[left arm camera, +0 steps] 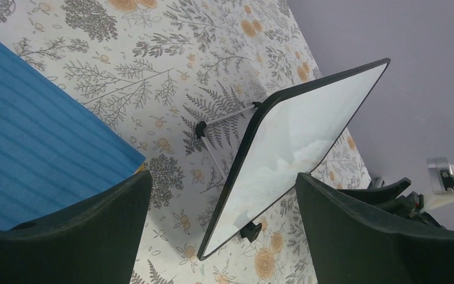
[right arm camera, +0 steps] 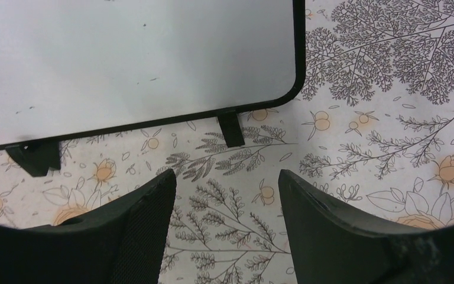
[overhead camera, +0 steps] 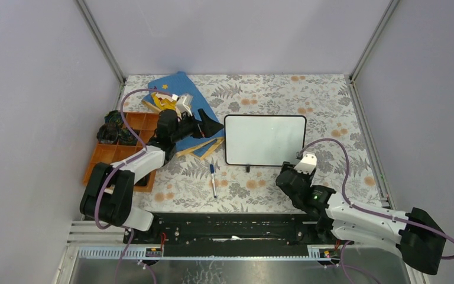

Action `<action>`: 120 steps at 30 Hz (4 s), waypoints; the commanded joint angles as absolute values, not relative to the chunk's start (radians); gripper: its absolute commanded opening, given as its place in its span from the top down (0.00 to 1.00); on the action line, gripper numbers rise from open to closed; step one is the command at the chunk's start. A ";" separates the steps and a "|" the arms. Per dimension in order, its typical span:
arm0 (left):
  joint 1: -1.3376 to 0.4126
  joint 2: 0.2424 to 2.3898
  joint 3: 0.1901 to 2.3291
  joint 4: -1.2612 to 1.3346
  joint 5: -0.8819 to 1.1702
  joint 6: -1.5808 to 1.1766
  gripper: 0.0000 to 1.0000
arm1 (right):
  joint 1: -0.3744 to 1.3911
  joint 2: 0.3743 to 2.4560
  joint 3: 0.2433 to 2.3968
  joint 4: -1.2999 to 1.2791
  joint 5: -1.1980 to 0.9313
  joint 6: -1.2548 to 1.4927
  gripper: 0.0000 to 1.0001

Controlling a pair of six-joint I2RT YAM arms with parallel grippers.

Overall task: Write a sentence on the whiteboard
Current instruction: Open the whiteboard marker at the center of the board.

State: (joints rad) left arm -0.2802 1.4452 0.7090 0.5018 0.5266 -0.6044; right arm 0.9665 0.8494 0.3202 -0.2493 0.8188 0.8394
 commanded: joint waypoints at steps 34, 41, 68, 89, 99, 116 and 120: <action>-0.319 1.582 0.742 0.637 0.653 -0.644 0.04 | 0.791 1.071 0.351 0.044 0.750 0.737 0.44; -0.344 1.577 0.745 0.601 0.637 -0.626 0.05 | 0.772 1.091 0.350 0.066 0.735 0.734 0.50; -0.416 1.529 0.744 0.537 0.616 -0.606 0.09 | 0.769 1.084 0.339 0.084 0.680 0.702 0.85; -0.484 1.528 0.747 0.515 0.593 -0.603 0.09 | 0.768 1.092 0.341 0.089 0.653 0.689 0.86; -0.504 1.533 0.750 0.508 0.593 -0.601 0.09 | 0.769 1.118 0.351 0.098 0.640 0.674 0.86; -0.531 1.556 0.746 0.484 0.573 -0.584 0.10 | 0.769 1.123 0.352 0.105 0.630 0.666 0.87; -0.530 1.562 0.748 0.480 0.571 -0.579 0.10 | 0.768 1.121 0.350 0.108 0.629 0.666 0.87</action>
State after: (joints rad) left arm -0.5179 1.5455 0.7235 0.4885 0.5674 -0.5983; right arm 0.7712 1.1126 0.3233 0.0513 0.6872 0.6426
